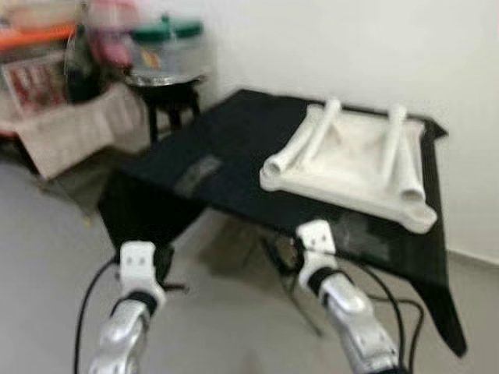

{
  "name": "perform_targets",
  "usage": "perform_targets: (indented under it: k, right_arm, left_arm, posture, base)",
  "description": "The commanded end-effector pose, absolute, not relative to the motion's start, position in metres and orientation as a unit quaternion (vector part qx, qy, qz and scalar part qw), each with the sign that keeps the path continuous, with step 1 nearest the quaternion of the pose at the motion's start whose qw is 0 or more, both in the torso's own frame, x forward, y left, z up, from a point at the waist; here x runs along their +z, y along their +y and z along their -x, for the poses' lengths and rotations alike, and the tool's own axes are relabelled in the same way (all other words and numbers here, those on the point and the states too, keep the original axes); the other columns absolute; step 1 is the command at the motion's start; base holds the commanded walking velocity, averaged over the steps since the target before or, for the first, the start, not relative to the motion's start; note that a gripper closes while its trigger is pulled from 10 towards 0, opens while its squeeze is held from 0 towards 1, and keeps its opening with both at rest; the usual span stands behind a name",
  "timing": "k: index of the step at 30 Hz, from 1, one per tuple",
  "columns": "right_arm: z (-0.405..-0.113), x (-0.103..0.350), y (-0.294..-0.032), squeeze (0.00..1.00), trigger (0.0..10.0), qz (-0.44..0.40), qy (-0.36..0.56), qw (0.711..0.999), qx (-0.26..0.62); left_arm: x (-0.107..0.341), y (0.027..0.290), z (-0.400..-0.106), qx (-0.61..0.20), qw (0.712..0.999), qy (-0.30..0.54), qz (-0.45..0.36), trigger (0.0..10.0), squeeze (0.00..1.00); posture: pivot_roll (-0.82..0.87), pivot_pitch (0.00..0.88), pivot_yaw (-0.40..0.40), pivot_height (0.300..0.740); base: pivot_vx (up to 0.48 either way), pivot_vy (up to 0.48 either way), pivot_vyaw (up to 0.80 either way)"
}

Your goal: Building children table

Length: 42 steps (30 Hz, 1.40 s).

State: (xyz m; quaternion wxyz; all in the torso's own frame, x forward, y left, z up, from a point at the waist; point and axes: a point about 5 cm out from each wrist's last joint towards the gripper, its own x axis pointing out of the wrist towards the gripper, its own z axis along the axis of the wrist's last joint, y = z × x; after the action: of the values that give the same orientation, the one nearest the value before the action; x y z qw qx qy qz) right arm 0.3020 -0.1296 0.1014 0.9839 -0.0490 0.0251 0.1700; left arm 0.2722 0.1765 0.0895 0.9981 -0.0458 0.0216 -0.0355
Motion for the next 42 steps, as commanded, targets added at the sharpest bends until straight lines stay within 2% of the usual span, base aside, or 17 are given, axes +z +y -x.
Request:
perform_targets:
  k: [1,42]
  right_arm:
    - [-0.3019,0.1011,-0.1342,0.00,10.0,0.054,0.025,0.985,0.164]
    - [-0.3034,0.1053,-0.1349,0.00,10.0,0.043,0.012,0.986,0.162]
  left_arm:
    - [0.0878,0.1741,-0.2726,-0.040,0.998,0.025,0.048,10.0,0.00]
    - [0.0954,0.1730,-0.2757,-0.041,0.998,0.011,0.036,10.0,0.00]
  posture:
    - [-0.06,0.000,0.017,0.740]
    - [-0.06,0.000,0.019,0.740]
  base:
    - [0.000,-0.442,0.00]
    - [0.000,-0.442,0.00]
